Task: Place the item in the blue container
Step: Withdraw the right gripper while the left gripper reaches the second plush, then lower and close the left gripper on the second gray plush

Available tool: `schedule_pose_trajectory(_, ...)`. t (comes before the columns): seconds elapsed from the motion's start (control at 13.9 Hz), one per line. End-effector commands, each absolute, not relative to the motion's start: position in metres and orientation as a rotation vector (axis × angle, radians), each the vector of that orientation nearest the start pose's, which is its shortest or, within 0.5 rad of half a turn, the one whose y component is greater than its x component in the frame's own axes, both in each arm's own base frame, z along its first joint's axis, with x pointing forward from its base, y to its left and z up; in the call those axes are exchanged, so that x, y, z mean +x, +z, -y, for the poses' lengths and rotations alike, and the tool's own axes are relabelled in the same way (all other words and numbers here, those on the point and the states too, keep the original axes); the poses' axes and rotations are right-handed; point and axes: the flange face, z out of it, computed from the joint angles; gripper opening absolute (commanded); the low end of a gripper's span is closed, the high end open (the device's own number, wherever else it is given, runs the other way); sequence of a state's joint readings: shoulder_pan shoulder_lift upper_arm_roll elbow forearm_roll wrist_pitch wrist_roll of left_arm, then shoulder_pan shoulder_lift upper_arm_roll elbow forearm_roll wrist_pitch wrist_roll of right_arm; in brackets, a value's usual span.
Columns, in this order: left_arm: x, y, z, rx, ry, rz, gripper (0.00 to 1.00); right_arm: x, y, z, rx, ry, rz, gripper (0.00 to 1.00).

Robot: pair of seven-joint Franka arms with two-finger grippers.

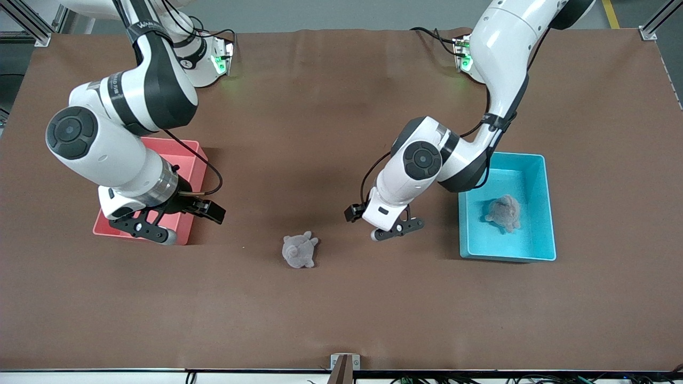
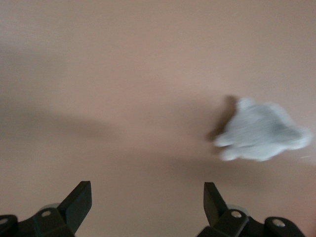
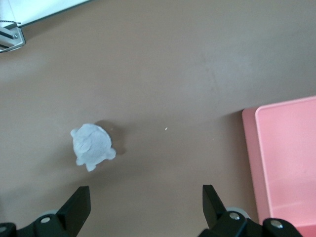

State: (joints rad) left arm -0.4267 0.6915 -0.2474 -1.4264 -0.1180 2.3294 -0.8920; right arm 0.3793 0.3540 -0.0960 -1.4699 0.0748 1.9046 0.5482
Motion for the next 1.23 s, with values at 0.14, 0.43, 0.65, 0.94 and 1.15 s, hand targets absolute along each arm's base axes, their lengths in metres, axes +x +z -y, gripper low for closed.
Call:
schedule_pose_trajectory(0.14,0.619,0.308,0.462,-3.610,-0.148,1.048,1.00,0.644,0.483,-0.186,-3.157,-0.125,-0.300,1.00)
schedule_pose_trajectory(0.43,0.599,0.267,0.504,-3.692,-0.396,1.157,1.00,0.653,0.478,-0.110,-3.202,0.014,-0.136,1.00)
schedule_pose_trajectory(0.65,0.591,0.247,0.530,-3.722,-0.478,1.236,1.00,0.654,0.484,-0.067,-3.204,0.056,-0.096,1.00)
schedule_pose_trajectory(0.94,0.587,0.228,0.542,-3.732,-0.489,1.240,1.00,0.652,0.488,-0.033,-3.204,0.114,-0.150,1.00)
schedule_pose_trajectory(1.15,0.582,0.220,0.547,-3.732,-0.484,1.215,1.00,0.651,0.495,-0.013,-3.205,0.137,-0.118,1.00)
